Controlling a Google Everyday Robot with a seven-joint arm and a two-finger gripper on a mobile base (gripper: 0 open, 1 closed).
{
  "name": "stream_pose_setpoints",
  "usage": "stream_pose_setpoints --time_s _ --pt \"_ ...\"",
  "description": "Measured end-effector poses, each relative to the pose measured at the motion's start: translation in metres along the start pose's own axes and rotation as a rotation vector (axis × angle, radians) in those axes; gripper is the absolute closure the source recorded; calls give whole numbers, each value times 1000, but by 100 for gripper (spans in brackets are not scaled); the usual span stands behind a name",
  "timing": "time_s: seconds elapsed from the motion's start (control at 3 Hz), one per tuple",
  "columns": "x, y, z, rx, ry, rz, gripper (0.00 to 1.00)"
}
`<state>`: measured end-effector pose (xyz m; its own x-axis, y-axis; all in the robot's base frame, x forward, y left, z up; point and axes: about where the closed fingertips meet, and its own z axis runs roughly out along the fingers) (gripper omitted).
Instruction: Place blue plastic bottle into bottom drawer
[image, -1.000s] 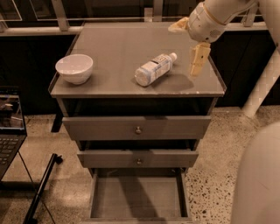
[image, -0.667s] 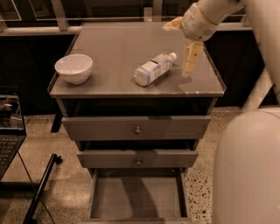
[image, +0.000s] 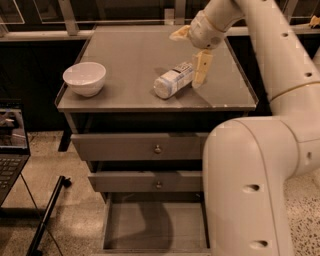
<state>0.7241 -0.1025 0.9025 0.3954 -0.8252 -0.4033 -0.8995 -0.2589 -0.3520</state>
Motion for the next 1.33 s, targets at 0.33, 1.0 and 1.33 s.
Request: stream_pose_setpoints --time_s 0.33,1.0,1.33 --pt "-7 -10 30 -35 -18 5 0" --pt "-8 -23 60 -33 -30 29 18" --pt "-8 -30 65 -10 -33 30 42"
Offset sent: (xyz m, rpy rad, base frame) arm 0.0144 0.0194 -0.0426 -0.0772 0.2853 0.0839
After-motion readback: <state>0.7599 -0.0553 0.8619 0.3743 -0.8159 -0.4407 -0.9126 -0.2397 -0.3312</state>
